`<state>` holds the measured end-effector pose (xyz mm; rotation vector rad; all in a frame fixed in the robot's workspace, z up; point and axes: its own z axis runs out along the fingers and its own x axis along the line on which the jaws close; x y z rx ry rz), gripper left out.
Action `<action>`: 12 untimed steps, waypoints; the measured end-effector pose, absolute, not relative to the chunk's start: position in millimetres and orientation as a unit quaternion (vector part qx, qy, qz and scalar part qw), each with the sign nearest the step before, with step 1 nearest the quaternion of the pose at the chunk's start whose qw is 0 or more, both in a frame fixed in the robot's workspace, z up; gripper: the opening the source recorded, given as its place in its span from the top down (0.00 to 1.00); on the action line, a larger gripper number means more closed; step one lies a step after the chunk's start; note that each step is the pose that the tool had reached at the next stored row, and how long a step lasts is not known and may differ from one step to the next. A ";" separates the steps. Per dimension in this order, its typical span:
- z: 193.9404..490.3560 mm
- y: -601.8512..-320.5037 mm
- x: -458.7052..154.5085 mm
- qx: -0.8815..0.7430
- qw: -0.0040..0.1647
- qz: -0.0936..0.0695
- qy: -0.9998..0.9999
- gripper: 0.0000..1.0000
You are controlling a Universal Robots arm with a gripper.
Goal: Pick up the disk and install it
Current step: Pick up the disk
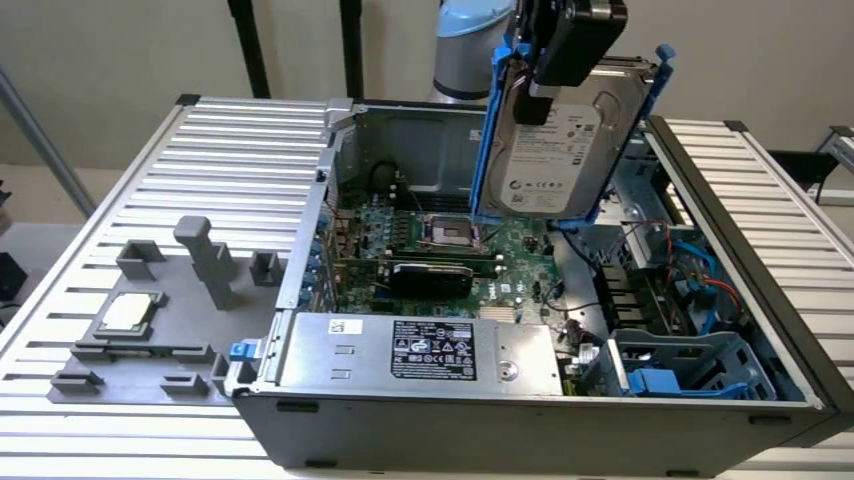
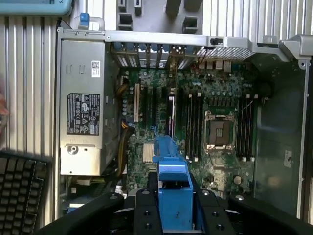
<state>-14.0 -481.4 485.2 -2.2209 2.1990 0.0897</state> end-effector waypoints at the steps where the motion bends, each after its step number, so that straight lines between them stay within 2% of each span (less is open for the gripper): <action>1: 484.9 -483.9 -10.6 -0.710 0.007 0.029 0.703 0.67; 12: 481.8 -522.9 12.4 -0.710 0.007 0.029 0.703 0.67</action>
